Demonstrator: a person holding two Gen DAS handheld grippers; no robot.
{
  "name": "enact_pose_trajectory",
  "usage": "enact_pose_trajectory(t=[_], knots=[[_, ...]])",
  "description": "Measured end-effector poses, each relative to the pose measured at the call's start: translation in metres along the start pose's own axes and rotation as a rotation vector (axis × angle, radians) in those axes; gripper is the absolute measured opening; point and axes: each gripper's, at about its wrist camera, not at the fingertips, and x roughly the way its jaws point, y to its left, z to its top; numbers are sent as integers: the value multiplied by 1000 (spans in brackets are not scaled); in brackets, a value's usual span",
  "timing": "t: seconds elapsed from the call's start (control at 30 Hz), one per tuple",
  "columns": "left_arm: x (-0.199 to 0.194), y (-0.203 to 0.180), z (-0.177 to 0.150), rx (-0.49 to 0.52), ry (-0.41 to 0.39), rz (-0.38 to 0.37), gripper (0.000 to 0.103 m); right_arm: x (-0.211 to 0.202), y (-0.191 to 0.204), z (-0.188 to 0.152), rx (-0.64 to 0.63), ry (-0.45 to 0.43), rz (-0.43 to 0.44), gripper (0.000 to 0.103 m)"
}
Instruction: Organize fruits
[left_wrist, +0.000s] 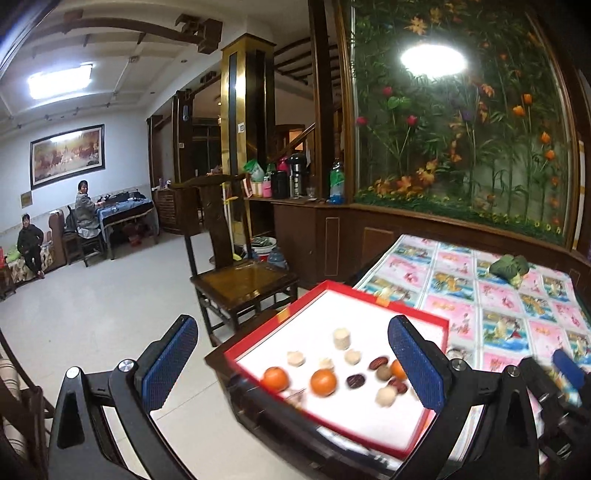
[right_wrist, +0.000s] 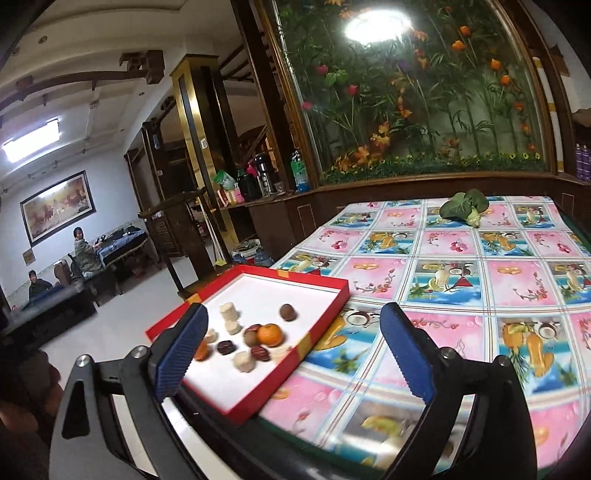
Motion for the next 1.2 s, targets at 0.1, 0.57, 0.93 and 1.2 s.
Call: enact_pose_trajectory(t=[0.1,0.57,0.93,1.2], knots=[[-10,11,-5,14,3,-5,103,-17,16,0,-20,-25,-7,96],[-9,20,-16,81,-24,44,103,-40,45,6,-74,-128,2,101],[-18,24,-22,89,-57,32,103,-37,48,2,-80,-122,-15,102],[-17,23,-25,93,-44,8,103,-35,45,0,-68,-105,-16,102]])
